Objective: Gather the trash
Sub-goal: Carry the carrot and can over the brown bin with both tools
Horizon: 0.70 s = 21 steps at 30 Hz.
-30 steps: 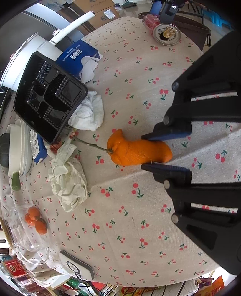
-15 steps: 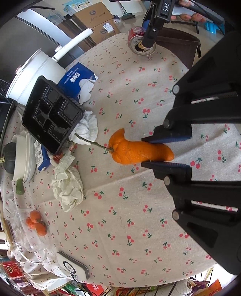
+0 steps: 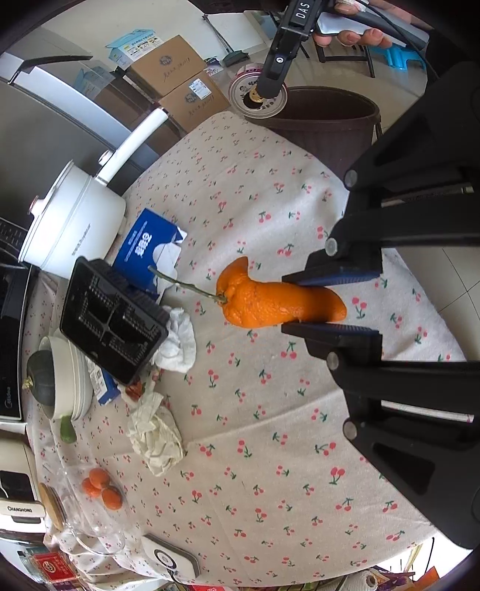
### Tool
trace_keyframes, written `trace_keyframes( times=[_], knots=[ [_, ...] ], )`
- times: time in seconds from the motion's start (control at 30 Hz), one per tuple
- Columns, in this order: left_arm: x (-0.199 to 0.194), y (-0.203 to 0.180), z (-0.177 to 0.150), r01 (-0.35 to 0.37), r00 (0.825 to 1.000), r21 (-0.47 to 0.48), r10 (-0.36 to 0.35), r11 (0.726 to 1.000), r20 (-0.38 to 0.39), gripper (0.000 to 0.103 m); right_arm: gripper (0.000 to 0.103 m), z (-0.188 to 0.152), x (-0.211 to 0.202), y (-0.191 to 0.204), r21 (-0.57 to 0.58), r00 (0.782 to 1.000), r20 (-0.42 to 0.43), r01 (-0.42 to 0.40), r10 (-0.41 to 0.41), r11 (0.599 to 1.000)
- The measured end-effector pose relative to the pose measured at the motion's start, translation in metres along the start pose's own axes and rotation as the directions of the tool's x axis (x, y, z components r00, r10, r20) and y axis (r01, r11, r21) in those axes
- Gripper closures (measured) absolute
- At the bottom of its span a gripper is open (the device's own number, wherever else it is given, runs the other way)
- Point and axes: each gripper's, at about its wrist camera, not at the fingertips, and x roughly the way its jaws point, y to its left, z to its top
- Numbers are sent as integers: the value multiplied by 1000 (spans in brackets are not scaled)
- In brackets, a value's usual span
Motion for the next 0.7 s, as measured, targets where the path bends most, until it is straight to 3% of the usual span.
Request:
trace_keyframes(
  times=[0.4,0.7],
  knots=[
    [9,-87,-12,108,994,135,-105,985,-28,84,14,-32,-47,-85,99,997,55,54,-59,994],
    [32,-174,-22,222,975,256,-212,941,-66,84,14,-65,-62,-166,222,992,38,110,-121,969]
  ],
)
